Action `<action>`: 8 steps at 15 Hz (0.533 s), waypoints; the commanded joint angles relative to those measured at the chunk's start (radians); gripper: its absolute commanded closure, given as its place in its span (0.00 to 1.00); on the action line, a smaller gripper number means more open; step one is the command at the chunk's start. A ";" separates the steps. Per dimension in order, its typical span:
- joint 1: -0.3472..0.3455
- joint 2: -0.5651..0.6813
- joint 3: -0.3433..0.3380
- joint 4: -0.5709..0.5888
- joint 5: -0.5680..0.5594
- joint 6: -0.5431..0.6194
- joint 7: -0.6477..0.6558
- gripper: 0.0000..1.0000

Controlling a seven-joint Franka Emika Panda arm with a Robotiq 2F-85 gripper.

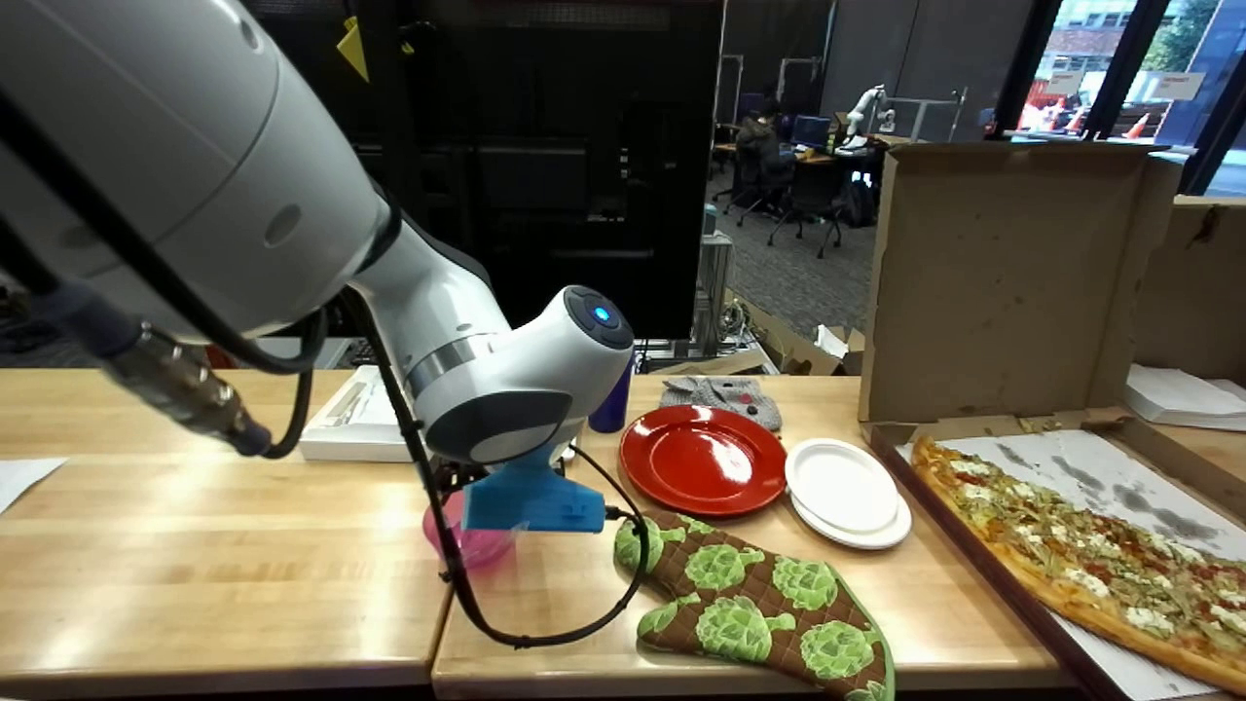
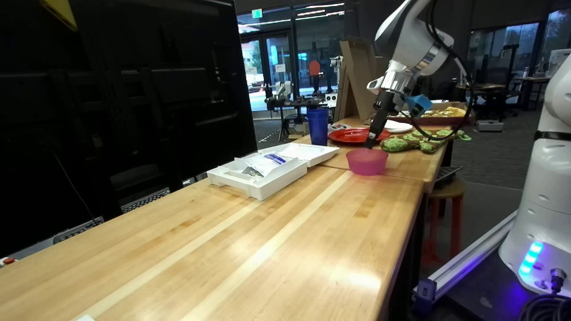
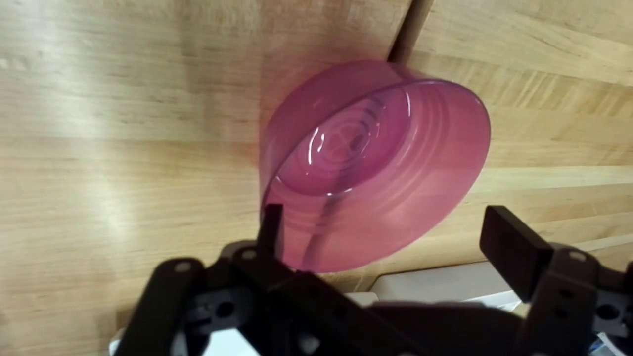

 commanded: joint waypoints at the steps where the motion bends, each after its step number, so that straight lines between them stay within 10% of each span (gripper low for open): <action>1: -0.040 0.004 0.030 0.017 0.018 -0.028 -0.034 0.00; 8: -0.085 -0.004 0.033 0.032 0.016 -0.057 -0.053 0.00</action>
